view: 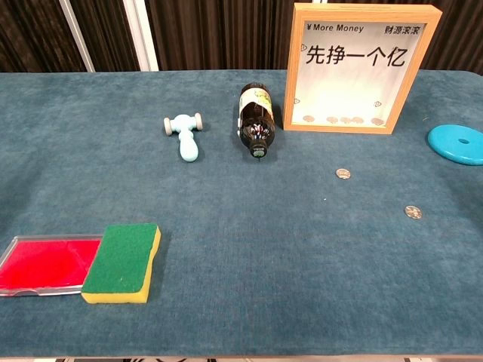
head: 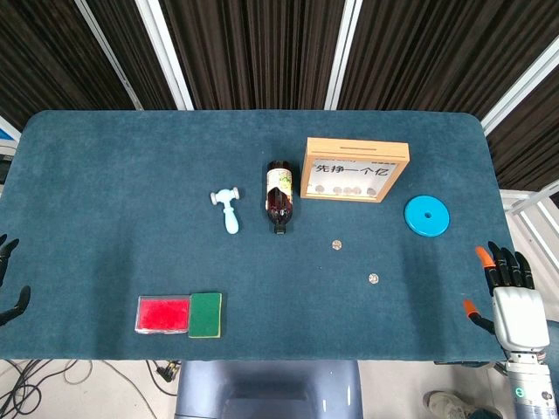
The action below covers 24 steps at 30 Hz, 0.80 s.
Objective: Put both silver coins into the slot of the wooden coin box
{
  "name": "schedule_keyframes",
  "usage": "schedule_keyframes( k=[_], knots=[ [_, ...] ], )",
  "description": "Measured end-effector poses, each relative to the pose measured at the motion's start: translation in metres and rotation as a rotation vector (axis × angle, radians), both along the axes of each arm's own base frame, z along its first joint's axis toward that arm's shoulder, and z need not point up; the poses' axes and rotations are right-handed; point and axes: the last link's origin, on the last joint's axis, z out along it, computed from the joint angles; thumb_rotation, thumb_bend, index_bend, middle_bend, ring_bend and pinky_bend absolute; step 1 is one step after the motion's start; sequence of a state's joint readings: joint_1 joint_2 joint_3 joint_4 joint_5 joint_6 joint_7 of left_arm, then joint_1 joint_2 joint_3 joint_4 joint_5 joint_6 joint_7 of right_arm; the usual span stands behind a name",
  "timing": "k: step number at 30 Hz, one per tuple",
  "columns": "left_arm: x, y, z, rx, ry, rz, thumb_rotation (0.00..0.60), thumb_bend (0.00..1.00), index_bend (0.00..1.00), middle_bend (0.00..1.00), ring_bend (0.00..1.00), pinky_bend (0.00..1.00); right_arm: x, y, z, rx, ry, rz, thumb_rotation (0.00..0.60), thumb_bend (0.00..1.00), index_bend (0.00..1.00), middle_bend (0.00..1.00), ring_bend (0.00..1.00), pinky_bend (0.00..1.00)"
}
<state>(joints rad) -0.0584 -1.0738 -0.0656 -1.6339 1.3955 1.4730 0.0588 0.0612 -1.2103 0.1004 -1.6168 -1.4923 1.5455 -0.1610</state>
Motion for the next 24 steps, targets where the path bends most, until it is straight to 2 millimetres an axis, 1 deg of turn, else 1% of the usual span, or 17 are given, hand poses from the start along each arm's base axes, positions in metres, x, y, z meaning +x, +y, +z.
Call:
schedule_keyframes(
  k=[7, 13, 24],
  knots=[
    [0.0012, 0.0015, 0.0024, 0.025, 0.025, -0.036, 0.6, 0.4, 0.08, 0.0, 0.0, 0.0, 0.0007, -0.0005, 0.001, -0.013, -0.001, 0.002, 0.6, 0.33, 0.09, 0.04, 0.0, 0.0],
    [0.0008, 0.0022, 0.0026, 0.043, 0.011, -0.058, 0.6, 0.4, 0.08, 0.0, 0.0, 0.0, 0.0012, -0.0005, -0.0001, -0.008, -0.003, 0.004, 0.6, 0.33, 0.09, 0.04, 0.0, 0.0],
    [0.0005, 0.0014, 0.0011, 0.028, 0.005, -0.047, 0.6, 0.4, 0.08, 0.0, 0.0, 0.0, 0.0035, 0.001, 0.0027, -0.018, -0.02, 0.0, 0.6, 0.33, 0.09, 0.04, 0.0, 0.0]
  ],
)
